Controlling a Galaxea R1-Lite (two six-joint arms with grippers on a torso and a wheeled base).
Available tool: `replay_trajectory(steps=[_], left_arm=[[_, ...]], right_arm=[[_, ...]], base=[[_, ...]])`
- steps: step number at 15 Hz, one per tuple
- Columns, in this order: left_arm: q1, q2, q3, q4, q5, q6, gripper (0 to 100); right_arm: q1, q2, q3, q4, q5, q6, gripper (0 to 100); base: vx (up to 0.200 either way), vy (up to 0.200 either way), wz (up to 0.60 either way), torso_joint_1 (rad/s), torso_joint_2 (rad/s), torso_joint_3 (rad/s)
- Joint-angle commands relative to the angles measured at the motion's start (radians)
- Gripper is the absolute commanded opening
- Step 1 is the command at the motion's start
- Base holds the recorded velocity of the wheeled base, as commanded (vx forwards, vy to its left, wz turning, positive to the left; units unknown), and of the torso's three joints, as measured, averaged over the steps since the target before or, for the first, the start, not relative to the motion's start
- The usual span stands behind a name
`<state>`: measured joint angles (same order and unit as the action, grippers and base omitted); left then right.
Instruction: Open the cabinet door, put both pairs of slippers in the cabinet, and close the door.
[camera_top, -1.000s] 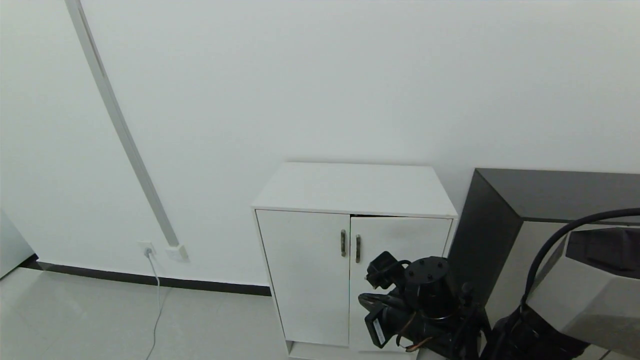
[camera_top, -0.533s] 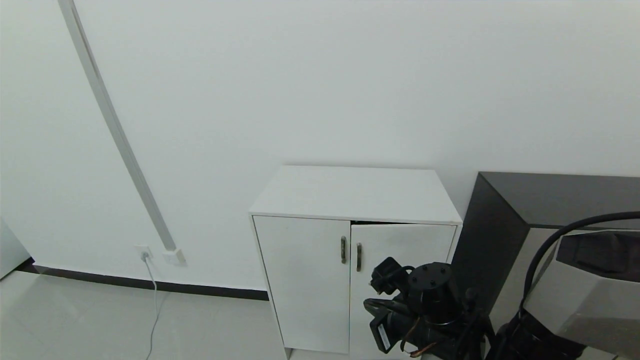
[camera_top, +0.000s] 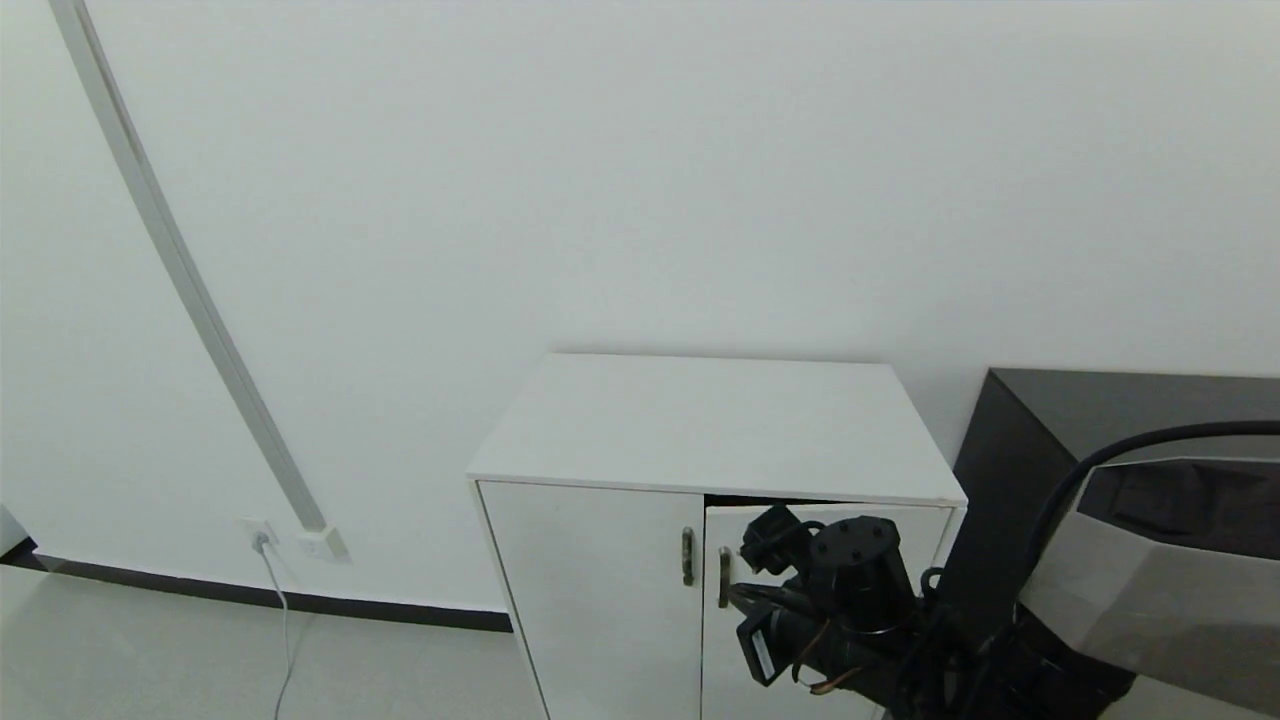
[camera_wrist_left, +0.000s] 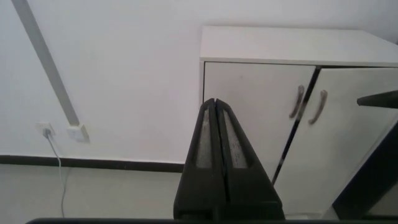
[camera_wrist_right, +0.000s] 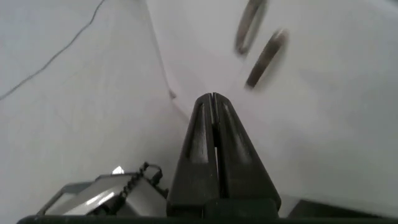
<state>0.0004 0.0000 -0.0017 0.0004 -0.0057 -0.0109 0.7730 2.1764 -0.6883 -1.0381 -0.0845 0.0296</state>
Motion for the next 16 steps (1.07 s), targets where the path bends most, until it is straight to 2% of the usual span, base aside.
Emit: replay_trajectory(steps=[1, 9, 16], left_arm=[[0.001, 0.002, 0.0, 0.0, 0.0, 0.0, 0], [0.001, 0.0, 0.0, 0.0, 0.0, 0.0, 0], [0.001, 0.0, 0.0, 0.0, 0.0, -0.001, 0]], right_arm=[[-0.026, 0.049, -0.048, 0.001, -0.021, 0.003, 0], [-0.11, 0.143, -0.208, 0.006, -0.026, 0.024, 0], [-0.133, 0.183, -0.258, 0.006, -0.026, 0.024, 0]], base=[[0.0, 0.0, 0.0, 0.0, 0.0, 0.0], [0.0, 0.0, 0.0, 0.0, 0.0, 0.0], [0.0, 0.0, 0.0, 0.0, 0.0, 0.0]])
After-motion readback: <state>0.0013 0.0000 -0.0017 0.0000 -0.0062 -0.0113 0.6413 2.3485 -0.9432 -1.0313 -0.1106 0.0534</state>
